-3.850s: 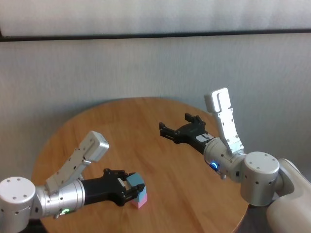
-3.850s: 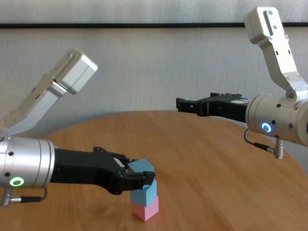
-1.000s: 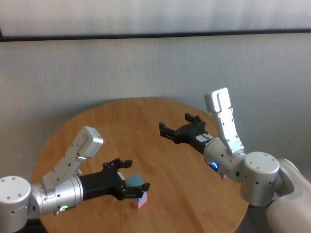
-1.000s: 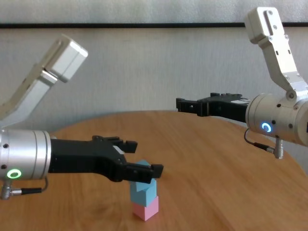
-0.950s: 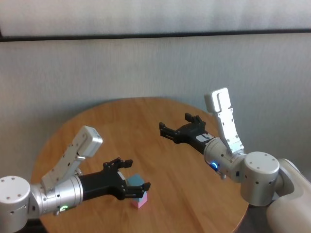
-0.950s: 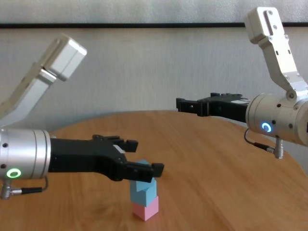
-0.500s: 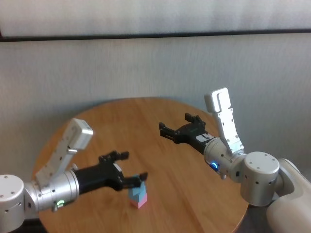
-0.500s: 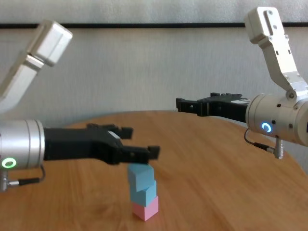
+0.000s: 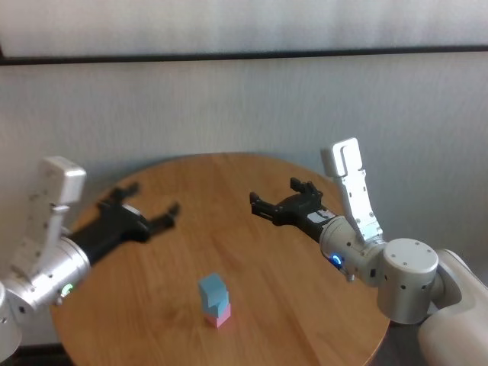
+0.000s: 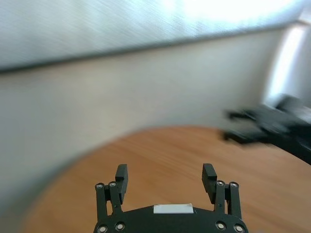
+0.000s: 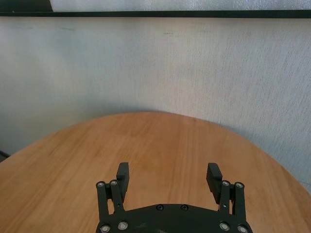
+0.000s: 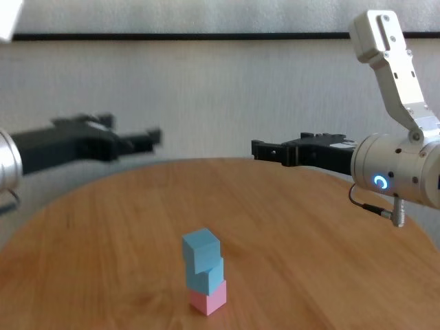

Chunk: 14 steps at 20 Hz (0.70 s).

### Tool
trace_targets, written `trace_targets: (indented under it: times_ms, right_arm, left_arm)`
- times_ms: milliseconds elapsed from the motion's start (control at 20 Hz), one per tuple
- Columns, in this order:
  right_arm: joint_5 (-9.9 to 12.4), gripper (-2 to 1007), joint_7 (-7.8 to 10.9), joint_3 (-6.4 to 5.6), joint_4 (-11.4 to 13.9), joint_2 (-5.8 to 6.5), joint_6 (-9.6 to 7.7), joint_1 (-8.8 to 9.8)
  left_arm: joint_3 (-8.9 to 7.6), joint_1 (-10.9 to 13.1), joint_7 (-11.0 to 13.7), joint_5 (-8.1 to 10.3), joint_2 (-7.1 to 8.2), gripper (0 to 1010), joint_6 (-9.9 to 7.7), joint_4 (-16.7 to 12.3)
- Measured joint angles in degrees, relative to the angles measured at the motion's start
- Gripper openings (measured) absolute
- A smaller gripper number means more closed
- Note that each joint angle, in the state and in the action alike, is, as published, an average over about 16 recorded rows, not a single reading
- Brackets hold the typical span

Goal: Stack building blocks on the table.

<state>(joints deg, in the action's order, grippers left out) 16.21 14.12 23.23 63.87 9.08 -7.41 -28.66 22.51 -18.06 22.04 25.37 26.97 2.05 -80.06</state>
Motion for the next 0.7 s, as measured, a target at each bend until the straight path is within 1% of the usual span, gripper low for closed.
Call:
trace_targets:
  times_ms: [200,350,450,550,700]
  right_arm:
    - [0.0,1005,0.0,0.0,0.0,0.0,0.0,0.0]
    - [0.0,1005,0.0,0.0,0.0,0.0,0.0,0.0]
    - [0.0,1005,0.0,0.0,0.0,0.0,0.0,0.0]
    - [0.0,1005,0.0,0.0,0.0,0.0,0.0,0.0]
    - [0.0,1005,0.0,0.0,0.0,0.0,0.0,0.0]
  left_arm:
    - [-2.72,1.5,-4.5,-0.93,-0.77,999,1.89,-1.2]
    - [-3.95,2.3,-6.8,-1.54,-1.19,999,2.74,-2.0]
    - [-4.44,2.6,-7.7,-1.88,-1.38,999,3.05,-2.3]
    - [-4.75,2.8,-8.2,-2.14,-1.51,999,3.22,-2.5]
    - [-4.63,2.7,-7.7,-2.14,-1.49,999,3.19,-2.4]
